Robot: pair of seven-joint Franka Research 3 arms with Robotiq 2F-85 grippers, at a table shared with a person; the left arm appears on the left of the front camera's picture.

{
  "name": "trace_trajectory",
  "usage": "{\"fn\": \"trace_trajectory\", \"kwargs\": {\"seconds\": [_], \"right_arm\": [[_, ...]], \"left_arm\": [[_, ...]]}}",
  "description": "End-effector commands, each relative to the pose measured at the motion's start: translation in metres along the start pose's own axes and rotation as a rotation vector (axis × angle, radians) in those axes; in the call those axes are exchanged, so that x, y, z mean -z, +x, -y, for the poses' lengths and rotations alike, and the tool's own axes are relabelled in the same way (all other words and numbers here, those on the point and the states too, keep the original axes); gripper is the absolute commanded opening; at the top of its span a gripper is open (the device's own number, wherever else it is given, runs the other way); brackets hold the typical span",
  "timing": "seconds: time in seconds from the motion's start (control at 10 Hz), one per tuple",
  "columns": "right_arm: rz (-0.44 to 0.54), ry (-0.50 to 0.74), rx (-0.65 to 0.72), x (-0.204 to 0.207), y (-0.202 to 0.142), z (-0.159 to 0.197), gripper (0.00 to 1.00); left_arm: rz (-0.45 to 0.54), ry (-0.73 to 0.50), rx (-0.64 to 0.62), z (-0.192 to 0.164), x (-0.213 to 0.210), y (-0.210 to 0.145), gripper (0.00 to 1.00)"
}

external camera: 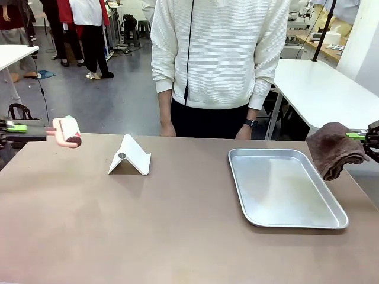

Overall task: Clean the surface of the table.
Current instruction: Clean the area not pointed to by the person.

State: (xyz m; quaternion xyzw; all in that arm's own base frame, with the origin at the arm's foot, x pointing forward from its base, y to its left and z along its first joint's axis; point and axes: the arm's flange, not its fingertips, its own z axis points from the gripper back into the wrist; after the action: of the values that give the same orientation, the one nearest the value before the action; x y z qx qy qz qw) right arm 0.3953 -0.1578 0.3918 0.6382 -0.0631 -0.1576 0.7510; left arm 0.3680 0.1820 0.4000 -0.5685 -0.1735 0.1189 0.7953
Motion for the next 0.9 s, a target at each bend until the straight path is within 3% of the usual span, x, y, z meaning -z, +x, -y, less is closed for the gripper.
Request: {"fn": "trace_trajectory", "kwargs": {"seconds": [0.0, 0.2, 0.4, 0.6, 0.7, 0.8], "right_arm": [[-0.005, 0.006, -0.008, -0.001, 0.0, -0.004, 0.08], [-0.005, 0.006, -0.008, -0.001, 0.0, -0.004, 0.08], [-0.005, 0.006, -0.008, -0.001, 0.0, -0.004, 0.08], [-0.005, 0.006, -0.008, -0.001, 0.0, -0.004, 0.08], [-0.005, 0.006, -0.008, -0.001, 0.0, -0.004, 0.08], [-0.005, 0.006, -0.008, -0.001, 0.0, -0.004, 0.08]], "left_arm": [[-0.222, -0.095, 0.029, 0.012, -0.05, -0.042, 0.22], [-0.396, -0.159, 0.06, 0.017, -0.086, -0.079, 0.22], [-0.49, -0.175, 0.047, 0.011, -0.116, -0.094, 0.22], [-0.358, -0.111, -0.007, -0.012, -0.12, -0.084, 0.22], [-0.455, -0.155, 0.02, 0.016, -0.113, -0.106, 0.22], [-0.455, -0.155, 0.02, 0.016, -0.113, -0.106, 0.22]]}}
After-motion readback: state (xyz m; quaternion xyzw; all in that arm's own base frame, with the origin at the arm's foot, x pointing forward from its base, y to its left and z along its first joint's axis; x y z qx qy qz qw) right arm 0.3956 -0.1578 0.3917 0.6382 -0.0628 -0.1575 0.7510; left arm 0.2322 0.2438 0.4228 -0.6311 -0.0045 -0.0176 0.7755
